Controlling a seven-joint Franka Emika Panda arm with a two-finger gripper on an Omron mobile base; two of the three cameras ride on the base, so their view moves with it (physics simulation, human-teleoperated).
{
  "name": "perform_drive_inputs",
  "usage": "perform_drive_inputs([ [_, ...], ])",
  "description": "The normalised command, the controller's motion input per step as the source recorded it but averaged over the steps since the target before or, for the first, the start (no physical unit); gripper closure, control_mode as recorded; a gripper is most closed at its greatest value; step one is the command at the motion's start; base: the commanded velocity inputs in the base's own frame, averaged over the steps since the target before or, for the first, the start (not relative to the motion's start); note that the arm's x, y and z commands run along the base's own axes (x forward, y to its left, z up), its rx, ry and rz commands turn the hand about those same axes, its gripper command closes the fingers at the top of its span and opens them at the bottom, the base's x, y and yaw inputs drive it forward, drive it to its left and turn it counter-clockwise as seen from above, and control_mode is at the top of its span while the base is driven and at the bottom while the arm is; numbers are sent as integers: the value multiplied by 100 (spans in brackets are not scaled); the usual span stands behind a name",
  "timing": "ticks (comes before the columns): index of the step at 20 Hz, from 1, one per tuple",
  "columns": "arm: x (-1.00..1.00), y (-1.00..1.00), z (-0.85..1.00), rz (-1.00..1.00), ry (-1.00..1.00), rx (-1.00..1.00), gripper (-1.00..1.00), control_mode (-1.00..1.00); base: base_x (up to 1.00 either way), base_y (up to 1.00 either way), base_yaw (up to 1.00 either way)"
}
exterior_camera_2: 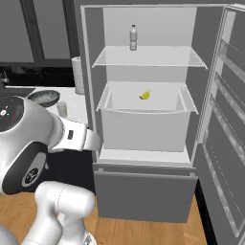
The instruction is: Grab a lemon wedge from the fridge and one ice cube from the ice bowl, and put them in the glass of lemonade.
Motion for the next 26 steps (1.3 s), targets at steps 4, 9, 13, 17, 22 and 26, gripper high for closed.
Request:
perform_drive_inputs([
  [4,1,-7,0,0,1,0,-100,100,3,-3,0],
  [9,0,0,0,0,0,0,-100,100,28,-34,3],
  [13,0,0,0,0,0,0,-100,100,49,-38,6],
  [17,0,0,0,0,0,0,-100,100,84,-36,8],
  [22,0,0,0,0,0,0,-100,100,77,-29,9],
  [26,0,0,0,0,0,0,-100,100,49,-25,9],
])
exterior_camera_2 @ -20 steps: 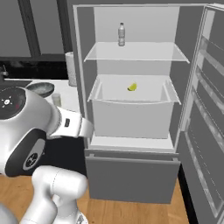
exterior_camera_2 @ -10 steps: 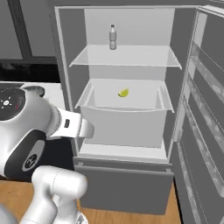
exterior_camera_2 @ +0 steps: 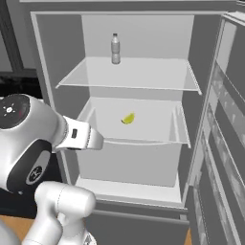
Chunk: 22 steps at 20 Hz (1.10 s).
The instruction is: Grab a lemon wedge from the fridge and one ice cube from the ice bowl, and put them in the glass of lemonade.
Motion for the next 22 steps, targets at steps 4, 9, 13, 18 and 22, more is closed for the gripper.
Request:
perform_drive_inputs([
  [4,0,0,0,0,0,0,-100,100,37,-11,10],
  [9,0,0,0,0,0,0,-100,100,-10,-18,6],
  [13,0,0,0,0,0,0,-100,100,-9,-19,9],
  [18,0,0,0,0,0,0,-100,100,-43,-42,2],
  [22,0,0,0,0,0,0,-100,100,-41,-33,0],
])
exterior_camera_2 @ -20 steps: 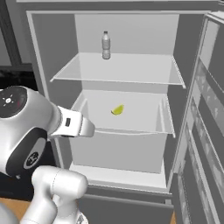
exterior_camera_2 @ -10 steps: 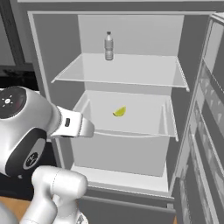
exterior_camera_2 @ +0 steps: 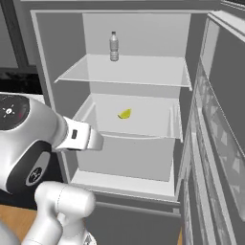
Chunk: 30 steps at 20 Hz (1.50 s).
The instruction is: Grab a lemon wedge from the fridge and one ice cube from the ice bowl, and put them in the glass of lemonade.
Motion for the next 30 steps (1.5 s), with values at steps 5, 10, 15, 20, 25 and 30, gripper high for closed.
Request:
perform_drive_inputs([
  [5,0,0,0,0,0,0,-100,100,69,-8,7],
  [10,0,0,0,0,0,0,-100,100,59,-24,18],
  [15,0,0,0,0,2,0,-100,-100,0,-2,4],
  [20,7,0,-17,0,6,1,-100,-100,0,0,0],
  [25,44,0,-65,0,0,7,-100,-100,0,0,0],
  [30,58,0,-38,0,-4,3,-100,-100,0,0,0],
])
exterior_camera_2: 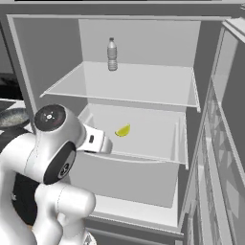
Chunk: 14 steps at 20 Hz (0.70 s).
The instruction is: Grab a lemon wedge from the fridge and one ice cube from the ice bowl, and put them in the glass of lemonade.
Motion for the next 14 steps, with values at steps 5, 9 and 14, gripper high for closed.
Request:
perform_drive_inputs([
  [5,95,0,-7,0,0,1,-100,-100,0,0,0],
  [9,100,-3,-13,0,0,0,-100,-100,0,0,0],
  [14,70,-2,-11,0,0,0,-100,-100,0,0,0],
])
